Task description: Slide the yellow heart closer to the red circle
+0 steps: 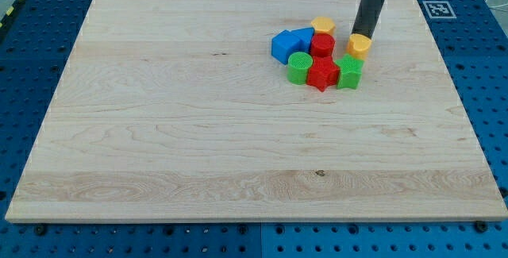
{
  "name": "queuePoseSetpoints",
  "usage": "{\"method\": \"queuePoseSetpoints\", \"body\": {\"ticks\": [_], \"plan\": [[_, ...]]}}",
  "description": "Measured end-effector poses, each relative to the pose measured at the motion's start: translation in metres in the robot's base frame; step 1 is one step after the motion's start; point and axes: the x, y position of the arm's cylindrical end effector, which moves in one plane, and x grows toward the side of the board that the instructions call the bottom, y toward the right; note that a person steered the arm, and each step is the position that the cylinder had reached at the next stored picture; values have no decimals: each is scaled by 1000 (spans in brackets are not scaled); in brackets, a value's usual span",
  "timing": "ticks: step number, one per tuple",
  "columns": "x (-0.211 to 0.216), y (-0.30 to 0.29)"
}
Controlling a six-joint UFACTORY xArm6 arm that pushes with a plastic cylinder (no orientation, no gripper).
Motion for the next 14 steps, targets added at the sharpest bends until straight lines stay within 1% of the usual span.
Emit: {"method": "queuePoseSetpoints", "body": {"ticks": [2, 3, 4, 5, 6, 7, 9, 12, 13, 14], "plan": [[10, -10], [0, 4], [1, 37], [18, 64], [43, 69], [65, 65], [86, 30], [90, -55], [90, -40], [90, -2]]}}
